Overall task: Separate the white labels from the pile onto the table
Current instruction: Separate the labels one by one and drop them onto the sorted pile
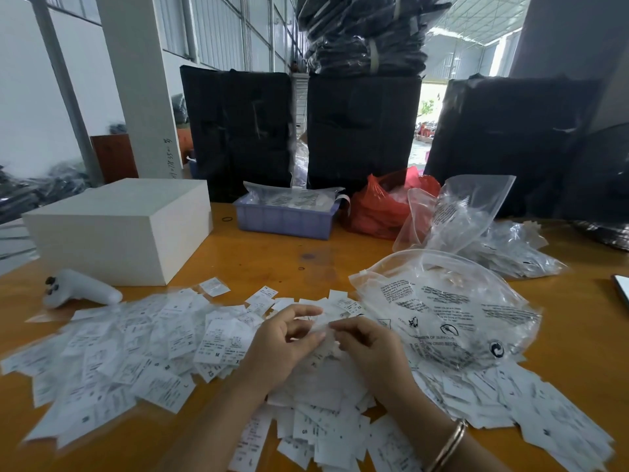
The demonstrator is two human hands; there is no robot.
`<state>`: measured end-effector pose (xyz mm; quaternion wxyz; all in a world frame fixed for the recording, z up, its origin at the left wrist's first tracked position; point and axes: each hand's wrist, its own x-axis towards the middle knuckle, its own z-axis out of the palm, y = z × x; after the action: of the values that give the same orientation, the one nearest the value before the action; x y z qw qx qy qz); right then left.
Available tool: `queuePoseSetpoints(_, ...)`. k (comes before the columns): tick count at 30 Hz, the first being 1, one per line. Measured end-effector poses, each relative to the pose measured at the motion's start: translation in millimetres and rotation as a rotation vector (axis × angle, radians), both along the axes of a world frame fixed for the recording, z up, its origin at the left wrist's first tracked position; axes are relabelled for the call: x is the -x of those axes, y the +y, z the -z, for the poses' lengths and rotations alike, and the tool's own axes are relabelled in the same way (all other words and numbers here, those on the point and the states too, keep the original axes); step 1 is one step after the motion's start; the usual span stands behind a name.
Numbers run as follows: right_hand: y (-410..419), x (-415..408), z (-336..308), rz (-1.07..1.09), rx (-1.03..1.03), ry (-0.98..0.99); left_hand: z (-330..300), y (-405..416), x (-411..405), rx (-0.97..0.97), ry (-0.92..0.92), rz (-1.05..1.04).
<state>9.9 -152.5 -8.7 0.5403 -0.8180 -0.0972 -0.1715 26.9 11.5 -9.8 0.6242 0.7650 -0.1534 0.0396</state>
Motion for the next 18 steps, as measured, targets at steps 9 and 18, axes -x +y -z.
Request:
queuePoseSetpoints(9,-4,-3,2,0.071,-0.105,0.053,-4,3,-1,-0.041,-0.101,-0.195)
queuePoseSetpoints(18,-8,-1,3,0.102,-0.123,0.045,-16,58,-9,-0.460,-0.225,-0.884)
